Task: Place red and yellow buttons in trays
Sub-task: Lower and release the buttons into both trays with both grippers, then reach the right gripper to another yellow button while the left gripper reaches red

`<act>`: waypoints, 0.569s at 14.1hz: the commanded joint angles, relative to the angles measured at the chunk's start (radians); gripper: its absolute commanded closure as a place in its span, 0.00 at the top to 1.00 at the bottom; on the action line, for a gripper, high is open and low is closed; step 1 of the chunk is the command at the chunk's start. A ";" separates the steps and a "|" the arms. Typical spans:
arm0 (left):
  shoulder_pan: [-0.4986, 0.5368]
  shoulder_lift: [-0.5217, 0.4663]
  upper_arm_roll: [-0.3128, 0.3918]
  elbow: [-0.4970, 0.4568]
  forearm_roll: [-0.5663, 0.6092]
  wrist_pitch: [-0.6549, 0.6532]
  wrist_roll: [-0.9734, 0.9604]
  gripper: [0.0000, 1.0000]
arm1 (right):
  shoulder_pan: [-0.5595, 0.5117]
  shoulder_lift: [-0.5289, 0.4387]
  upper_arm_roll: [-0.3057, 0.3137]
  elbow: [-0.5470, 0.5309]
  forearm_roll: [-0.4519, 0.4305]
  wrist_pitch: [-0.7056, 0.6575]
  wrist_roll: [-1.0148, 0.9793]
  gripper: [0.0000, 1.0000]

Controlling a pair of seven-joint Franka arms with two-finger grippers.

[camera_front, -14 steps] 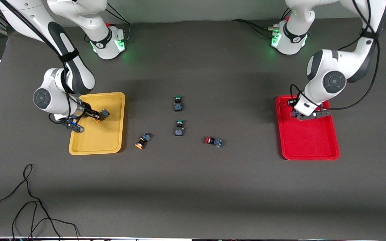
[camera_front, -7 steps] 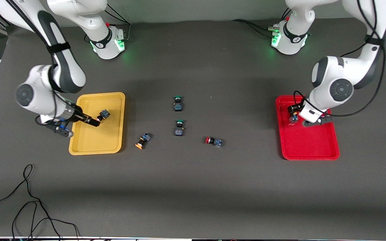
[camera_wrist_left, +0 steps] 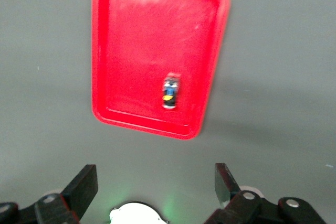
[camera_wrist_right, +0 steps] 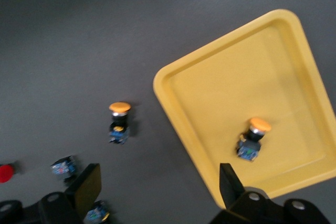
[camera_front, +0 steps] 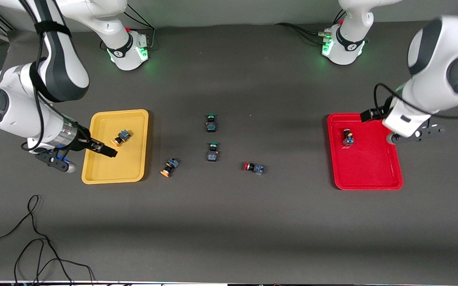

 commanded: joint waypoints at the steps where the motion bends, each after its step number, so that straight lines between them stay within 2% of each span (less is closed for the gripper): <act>1: -0.060 0.066 -0.044 0.118 -0.010 -0.033 -0.105 1.00 | 0.000 0.071 0.079 0.120 -0.035 -0.054 0.124 1.00; 5: -0.238 0.279 -0.047 0.242 -0.008 0.025 -0.558 0.99 | 0.000 0.178 0.214 0.162 -0.191 -0.043 0.326 1.00; 6: -0.285 0.345 -0.047 0.286 -0.007 0.028 -0.675 1.00 | 0.000 0.210 0.233 0.159 -0.224 -0.014 0.357 1.00; 8: -0.350 0.451 -0.047 0.349 -0.010 0.076 -0.855 1.00 | 0.013 0.265 0.239 0.128 -0.233 0.068 0.403 1.00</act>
